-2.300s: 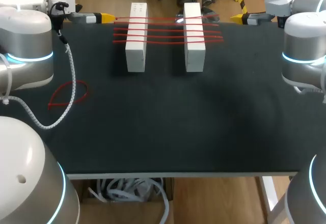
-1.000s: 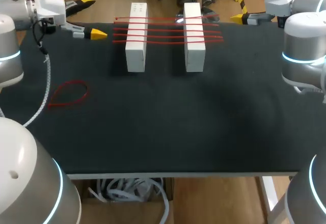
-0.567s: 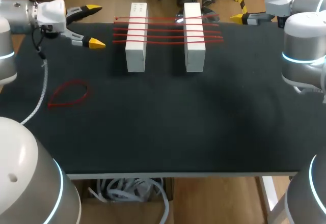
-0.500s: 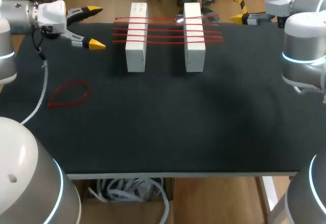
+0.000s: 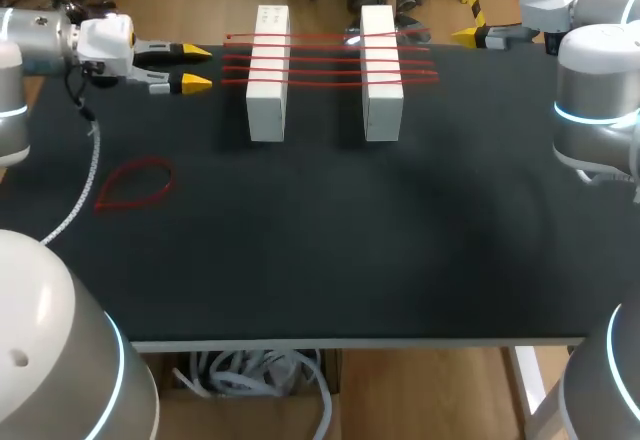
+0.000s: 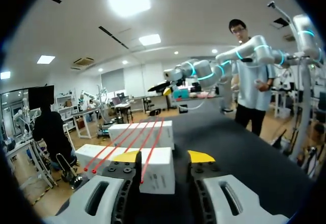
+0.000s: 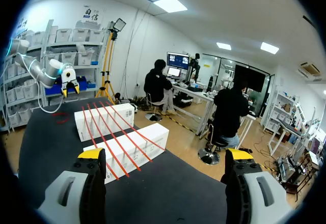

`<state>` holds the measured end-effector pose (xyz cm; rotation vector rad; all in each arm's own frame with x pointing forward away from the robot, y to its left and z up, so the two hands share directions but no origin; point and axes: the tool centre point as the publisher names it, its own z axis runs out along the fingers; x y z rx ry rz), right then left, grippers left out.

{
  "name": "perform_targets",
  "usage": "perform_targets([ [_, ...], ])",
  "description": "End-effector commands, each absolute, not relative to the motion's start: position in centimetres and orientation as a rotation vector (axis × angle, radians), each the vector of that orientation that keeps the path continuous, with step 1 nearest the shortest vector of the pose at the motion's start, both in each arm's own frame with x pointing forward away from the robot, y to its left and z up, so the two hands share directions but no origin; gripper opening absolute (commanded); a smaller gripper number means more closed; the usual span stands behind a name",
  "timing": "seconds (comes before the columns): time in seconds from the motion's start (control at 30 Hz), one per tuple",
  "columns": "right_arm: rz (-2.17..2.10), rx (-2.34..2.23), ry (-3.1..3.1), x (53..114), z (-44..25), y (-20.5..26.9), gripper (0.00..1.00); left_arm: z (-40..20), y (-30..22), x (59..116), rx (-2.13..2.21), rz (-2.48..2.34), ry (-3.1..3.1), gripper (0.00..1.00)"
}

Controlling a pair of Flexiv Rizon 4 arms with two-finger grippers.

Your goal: Grab the tape and strap the tape.

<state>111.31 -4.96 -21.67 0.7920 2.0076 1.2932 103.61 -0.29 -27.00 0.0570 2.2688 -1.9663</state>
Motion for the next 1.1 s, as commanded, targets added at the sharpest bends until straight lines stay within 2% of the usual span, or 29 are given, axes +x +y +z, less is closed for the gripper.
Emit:
perform_targets([
  [0.03,1.291,0.793,2.010,111.4,-21.6,-5.0,1.00,-27.9,-0.2,104.4,0.075,-2.002,2.271,0.35],
  [0.3,1.291,0.793,2.010,111.4,-21.6,-5.0,1.00,-29.0,-0.2,105.0,0.060,-2.029,2.274,0.31],
  [1.1,1.291,0.793,2.010,111.4,-21.6,-5.0,1.00,-31.2,-1.0,107.1,0.048,-2.071,2.276,0.27],
])
